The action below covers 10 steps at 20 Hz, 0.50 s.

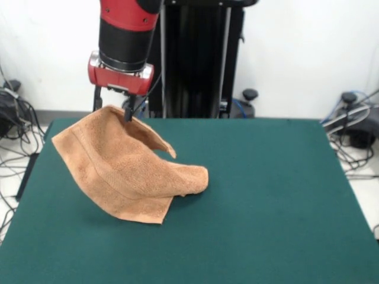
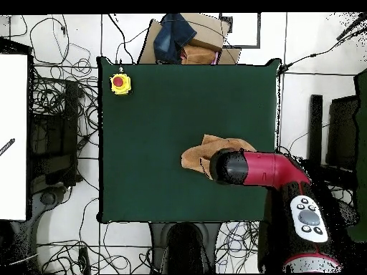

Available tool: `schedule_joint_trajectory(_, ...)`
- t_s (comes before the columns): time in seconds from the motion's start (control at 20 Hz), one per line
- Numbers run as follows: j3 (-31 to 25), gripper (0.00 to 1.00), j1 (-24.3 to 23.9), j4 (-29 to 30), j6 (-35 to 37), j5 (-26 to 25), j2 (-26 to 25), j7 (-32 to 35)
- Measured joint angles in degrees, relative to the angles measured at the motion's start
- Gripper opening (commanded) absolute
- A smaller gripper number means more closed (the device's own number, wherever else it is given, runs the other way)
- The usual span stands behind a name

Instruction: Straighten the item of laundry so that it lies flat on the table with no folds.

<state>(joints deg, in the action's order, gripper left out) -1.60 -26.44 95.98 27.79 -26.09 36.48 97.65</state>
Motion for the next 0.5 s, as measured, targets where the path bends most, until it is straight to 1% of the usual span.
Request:
schedule_joint_trajectory(0.3, 0.0, 1.00, 0.0, -0.4, 1.0, -0.7, 0.8, 0.0)
schedule_joint_trajectory(0.4, 0.0, 1.00, 0.1, -0.3, 3.9, -0.6, 2.8, 0.0)
schedule_joint_trajectory(0.45, 0.0, 1.00, 0.1, -0.2, 7.4, -0.5, 4.8, 0.0)
schedule_joint_trajectory(0.5, 0.0, 1.00, 0.1, -0.2, 9.3, -0.4, 6.0, 0.0)
